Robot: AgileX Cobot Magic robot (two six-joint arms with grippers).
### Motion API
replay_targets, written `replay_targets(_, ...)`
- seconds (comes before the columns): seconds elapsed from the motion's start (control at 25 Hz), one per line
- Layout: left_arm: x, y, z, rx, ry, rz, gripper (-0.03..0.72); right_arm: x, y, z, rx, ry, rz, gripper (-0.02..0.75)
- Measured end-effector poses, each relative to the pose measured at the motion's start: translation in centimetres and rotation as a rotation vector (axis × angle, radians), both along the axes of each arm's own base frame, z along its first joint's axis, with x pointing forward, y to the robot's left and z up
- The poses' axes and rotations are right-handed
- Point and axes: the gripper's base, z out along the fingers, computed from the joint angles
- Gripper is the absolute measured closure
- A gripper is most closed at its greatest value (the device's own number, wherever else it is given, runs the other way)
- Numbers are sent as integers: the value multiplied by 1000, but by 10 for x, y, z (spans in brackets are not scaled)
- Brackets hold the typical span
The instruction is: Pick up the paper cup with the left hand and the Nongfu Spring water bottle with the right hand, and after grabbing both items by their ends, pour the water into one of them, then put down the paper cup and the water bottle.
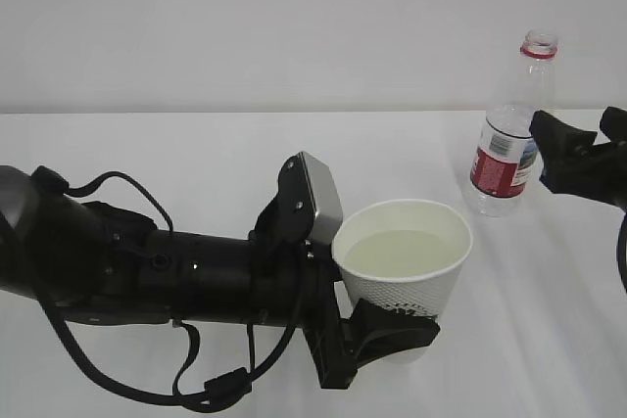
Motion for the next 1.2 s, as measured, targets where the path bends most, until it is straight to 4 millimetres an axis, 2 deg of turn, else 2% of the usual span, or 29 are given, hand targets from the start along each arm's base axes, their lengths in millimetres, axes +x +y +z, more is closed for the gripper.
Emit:
replay_targets(0.36,0,0,0,0,0,0,151,-14,-2,23,-71,1,6,136)
replay_targets(0.6,1,0,0,-5,5,13,151,-17,-2,29,-72,-2,4,141)
replay_targets(0.96,11,0,8,-98,54,145,151,-22,-3,39,-69,-22,2,143)
replay_targets(1.2,12,0,8,-103,57,152,151,-24,-3,39,-71,-5,0,143)
